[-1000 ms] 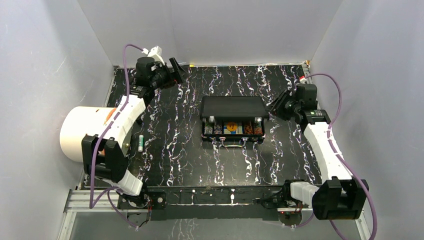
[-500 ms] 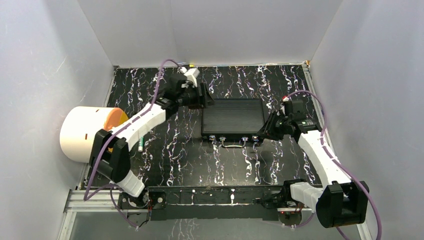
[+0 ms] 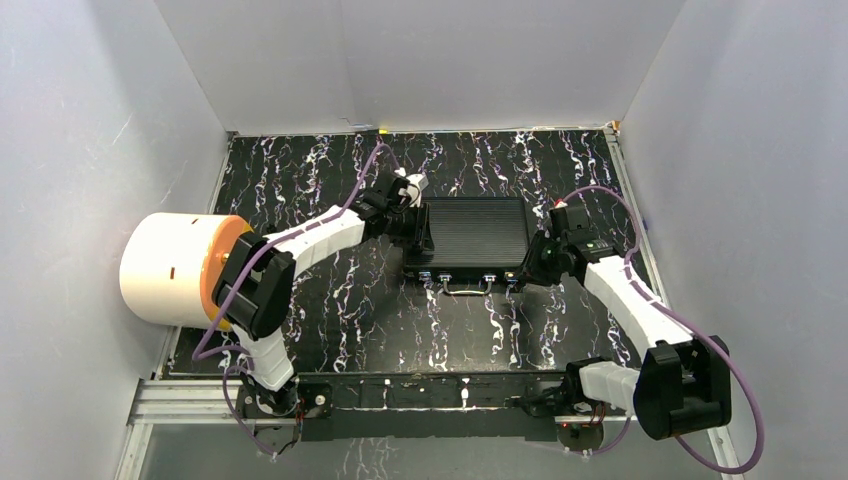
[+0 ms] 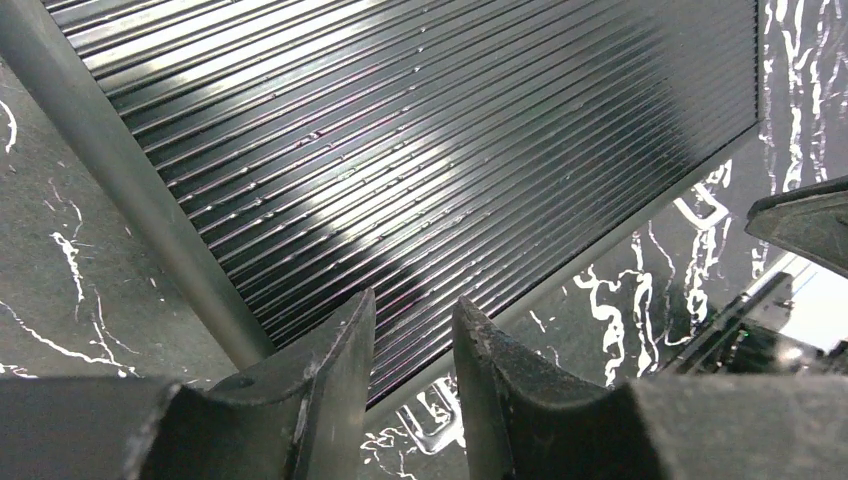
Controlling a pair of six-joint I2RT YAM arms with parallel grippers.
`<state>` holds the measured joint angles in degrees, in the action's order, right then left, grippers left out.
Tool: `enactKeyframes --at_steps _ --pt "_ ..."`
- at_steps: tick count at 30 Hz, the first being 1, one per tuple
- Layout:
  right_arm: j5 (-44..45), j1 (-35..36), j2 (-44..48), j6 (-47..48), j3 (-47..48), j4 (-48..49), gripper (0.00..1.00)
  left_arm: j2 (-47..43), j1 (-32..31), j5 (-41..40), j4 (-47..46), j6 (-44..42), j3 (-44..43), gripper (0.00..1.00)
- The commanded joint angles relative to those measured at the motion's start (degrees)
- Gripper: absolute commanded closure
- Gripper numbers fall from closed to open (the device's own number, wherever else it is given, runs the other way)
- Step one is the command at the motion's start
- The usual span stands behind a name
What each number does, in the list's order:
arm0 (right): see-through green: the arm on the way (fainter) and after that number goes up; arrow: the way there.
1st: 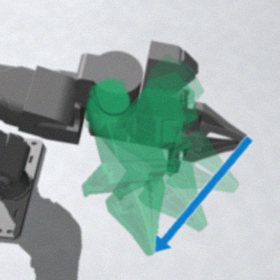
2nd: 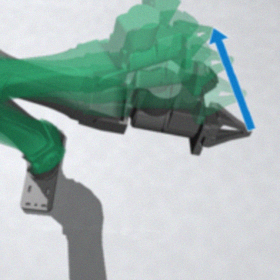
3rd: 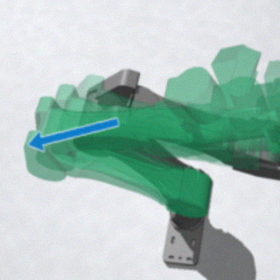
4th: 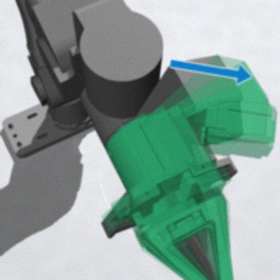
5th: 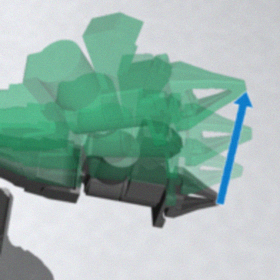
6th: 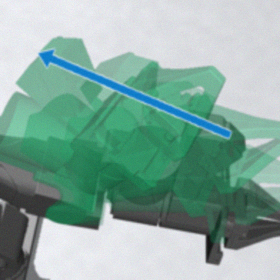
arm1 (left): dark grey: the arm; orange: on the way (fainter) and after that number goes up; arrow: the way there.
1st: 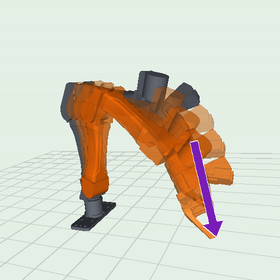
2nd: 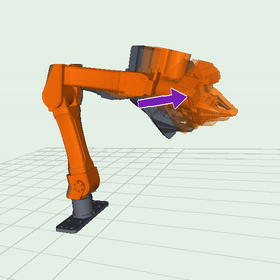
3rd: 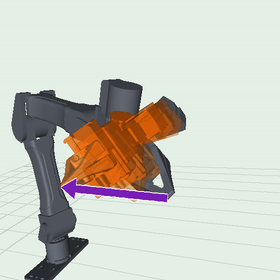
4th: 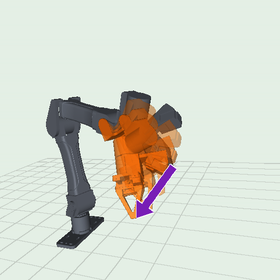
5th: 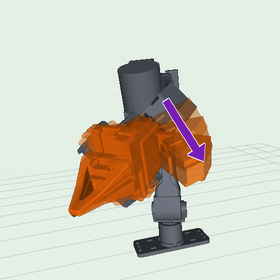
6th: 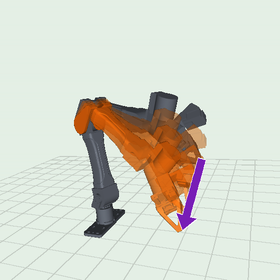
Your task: Pack up texas hold em set
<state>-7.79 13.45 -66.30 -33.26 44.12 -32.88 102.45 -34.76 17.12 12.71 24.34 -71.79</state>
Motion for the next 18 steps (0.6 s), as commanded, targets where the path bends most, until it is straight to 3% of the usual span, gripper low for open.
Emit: enactKeyframes --at_steps 1,9,18 --pt "1.73 0.61 -1.29 -0.52 -0.28 3.01 0.70 1.83 -1.50 -5.25 9.00 -3.64 0.04 0.67" --pt "3.85 0.95 -3.43 -0.24 -1.64 2.95 0.77 3.66 -1.91 -7.98 11.37 -4.14 1.43 0.71" --pt "4.50 1.13 -7.43 -0.58 -5.13 8.55 1.00 4.18 -1.89 -7.12 10.94 -4.03 1.30 0.72"
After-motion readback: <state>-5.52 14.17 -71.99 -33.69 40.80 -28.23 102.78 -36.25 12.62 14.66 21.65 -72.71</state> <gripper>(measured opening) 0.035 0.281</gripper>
